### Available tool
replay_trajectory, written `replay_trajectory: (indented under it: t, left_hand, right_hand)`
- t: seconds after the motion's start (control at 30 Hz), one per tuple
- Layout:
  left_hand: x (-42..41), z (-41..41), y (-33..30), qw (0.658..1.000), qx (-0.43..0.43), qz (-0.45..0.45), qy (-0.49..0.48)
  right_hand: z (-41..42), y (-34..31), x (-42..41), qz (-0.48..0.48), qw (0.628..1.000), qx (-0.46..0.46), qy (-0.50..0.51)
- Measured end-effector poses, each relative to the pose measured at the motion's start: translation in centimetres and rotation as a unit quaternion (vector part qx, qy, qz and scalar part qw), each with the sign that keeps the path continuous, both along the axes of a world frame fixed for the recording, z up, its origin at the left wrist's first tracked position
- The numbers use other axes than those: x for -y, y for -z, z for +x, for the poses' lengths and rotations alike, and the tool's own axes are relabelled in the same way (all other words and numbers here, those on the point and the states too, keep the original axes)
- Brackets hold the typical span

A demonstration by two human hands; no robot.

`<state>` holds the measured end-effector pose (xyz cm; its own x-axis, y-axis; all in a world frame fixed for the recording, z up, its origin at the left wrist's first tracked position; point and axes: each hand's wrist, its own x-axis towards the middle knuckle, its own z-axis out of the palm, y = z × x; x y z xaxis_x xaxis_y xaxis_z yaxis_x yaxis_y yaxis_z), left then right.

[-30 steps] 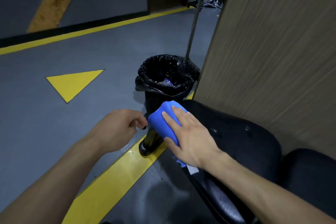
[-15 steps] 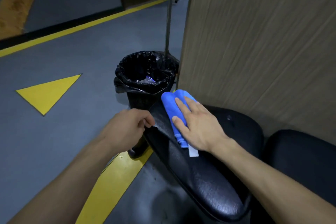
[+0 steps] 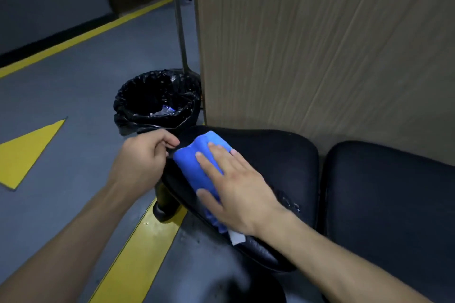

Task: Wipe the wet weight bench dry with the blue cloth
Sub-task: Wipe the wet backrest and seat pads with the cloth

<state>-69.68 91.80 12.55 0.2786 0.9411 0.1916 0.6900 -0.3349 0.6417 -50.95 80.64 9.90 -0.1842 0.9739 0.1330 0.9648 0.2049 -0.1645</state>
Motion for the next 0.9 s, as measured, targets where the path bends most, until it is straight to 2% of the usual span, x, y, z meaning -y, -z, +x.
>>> replay_trajectory:
  t: [0.07,0.17,0.23,0.27,0.33,0.4,0.43,0.53,0.6,0.67,0.73,0.83,0.9]
  left_hand:
    - [0.4,0.6,-0.1,1.000,-0.009,-0.006,0.023]
    - [1.4,1.0,-0.7,0.998,-0.032,-0.008,0.051]
    - [2.2,1.1,-1.1,0.997,-0.038,-0.008,0.074]
    - [2.7,1.1,-1.3,0.996,-0.039,-0.009,0.081]
    - [3.7,1.3,-2.0,0.995,-0.041,-0.014,0.089]
    - [4.4,1.6,-2.3,0.995,-0.039,-0.008,0.094]
    - [4.7,1.7,-2.4,0.995,-0.036,-0.008,0.097]
    - [6.3,1.8,-3.0,0.992,-0.053,-0.017,0.117]
    - [7.3,1.5,-3.7,0.989,-0.064,-0.013,0.129]
    - [8.0,0.9,-4.8,0.988,-0.068,-0.014,0.135]
    - [8.3,0.3,-5.8,0.989,-0.066,-0.009,0.131]
    - [8.9,-0.1,-6.2,0.988,-0.068,-0.006,0.136]
    - [9.0,-0.2,-5.8,0.987,-0.078,-0.003,0.138]
  right_hand:
    - [2.2,-0.1,0.9,-0.012,1.000,0.003,0.007]
    - [6.9,0.0,0.6,-0.005,0.989,0.007,0.150]
    - [7.0,0.1,1.1,-0.003,0.971,0.002,0.239]
    - [5.6,0.2,1.9,0.010,0.969,0.010,0.247]
    - [1.8,0.4,4.5,0.039,0.981,0.012,0.190]
    - [0.0,0.2,7.4,0.010,0.996,-0.006,0.090]
    - [0.6,-0.1,8.3,-0.013,0.997,-0.012,0.075]
    - [6.0,-0.2,8.8,-0.004,0.985,-0.004,0.175]
    - [9.4,-0.6,9.2,-0.027,0.955,0.000,0.297]
    - [9.7,-0.7,9.8,-0.047,0.937,0.003,0.346]
    - [7.0,-0.4,10.7,-0.027,0.944,0.008,0.330]
    - [3.1,0.5,13.6,0.037,0.966,0.032,0.254]
    - [2.2,0.6,15.1,0.040,0.971,0.037,0.233]
